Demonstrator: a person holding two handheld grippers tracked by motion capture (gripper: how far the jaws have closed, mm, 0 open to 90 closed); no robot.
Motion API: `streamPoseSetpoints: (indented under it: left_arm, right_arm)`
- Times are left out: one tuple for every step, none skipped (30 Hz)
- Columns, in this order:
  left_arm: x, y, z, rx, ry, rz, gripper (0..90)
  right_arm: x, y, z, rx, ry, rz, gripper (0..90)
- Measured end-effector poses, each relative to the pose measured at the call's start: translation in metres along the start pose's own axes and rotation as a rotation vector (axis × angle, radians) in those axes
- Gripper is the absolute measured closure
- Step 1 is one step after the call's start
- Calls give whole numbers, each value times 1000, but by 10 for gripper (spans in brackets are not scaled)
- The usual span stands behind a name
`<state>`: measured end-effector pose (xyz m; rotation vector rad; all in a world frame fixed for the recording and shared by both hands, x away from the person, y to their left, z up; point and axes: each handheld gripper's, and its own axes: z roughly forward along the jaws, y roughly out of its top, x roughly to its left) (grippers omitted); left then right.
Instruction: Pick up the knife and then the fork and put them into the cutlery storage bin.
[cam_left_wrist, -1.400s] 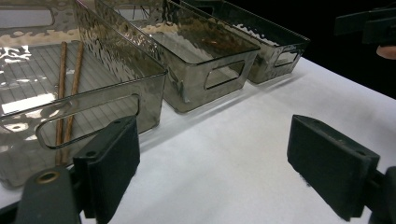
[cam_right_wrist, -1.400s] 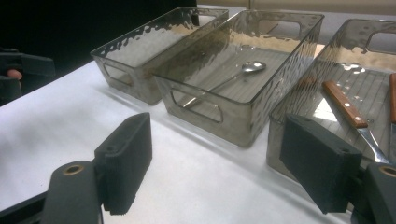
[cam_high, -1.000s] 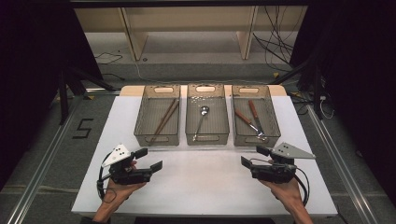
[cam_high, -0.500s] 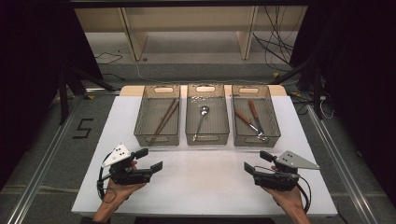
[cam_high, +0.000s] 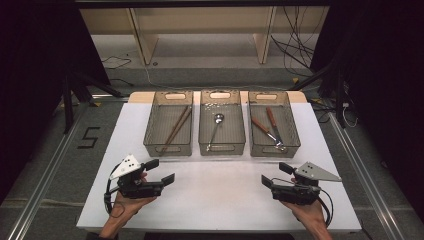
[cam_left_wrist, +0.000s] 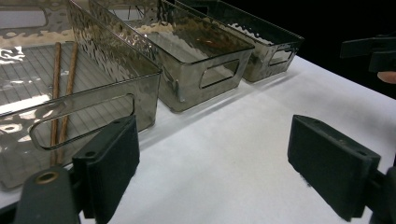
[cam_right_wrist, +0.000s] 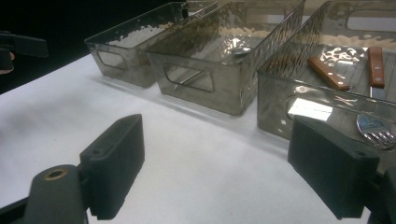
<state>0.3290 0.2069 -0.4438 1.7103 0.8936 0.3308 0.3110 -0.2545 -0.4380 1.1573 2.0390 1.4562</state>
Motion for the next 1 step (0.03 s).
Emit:
streamPoseSetpoints:
  left_arm:
    - [0,0,0,0,0,-1,162]
  right_arm:
    - [0,0,0,1,0,0,192]
